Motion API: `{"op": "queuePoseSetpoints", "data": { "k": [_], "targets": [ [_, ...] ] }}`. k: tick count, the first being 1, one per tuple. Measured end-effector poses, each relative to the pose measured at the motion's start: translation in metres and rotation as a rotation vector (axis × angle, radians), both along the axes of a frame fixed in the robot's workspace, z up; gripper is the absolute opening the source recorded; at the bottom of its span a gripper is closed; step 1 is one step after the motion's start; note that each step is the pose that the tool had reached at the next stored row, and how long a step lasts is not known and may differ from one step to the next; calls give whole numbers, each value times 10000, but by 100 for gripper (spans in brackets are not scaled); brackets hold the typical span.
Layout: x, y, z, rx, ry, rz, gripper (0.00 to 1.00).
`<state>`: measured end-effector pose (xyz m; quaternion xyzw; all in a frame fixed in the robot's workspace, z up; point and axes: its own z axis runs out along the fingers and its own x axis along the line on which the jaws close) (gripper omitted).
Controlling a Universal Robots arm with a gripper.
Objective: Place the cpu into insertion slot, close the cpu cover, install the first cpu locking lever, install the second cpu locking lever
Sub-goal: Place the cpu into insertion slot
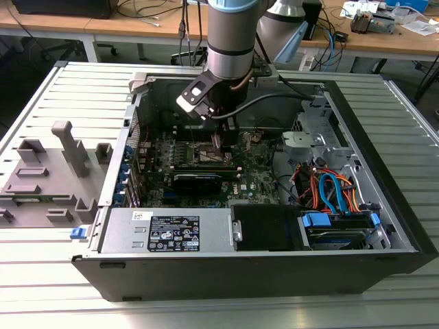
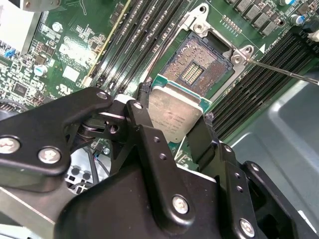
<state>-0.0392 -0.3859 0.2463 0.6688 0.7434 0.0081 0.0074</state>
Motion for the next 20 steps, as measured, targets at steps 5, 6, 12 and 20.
{"op": "queuePoseSetpoints", "data": {
  "k": [5,6,12,20],
  "targets": [
    [0,0,-7,0,0,-361,55],
    [0,0,-8,0,0,-420,55],
    [0,0,-11,0,-1,-636,55],
    [-12,0,-11,2,-1,-639,55]
  ]
}}
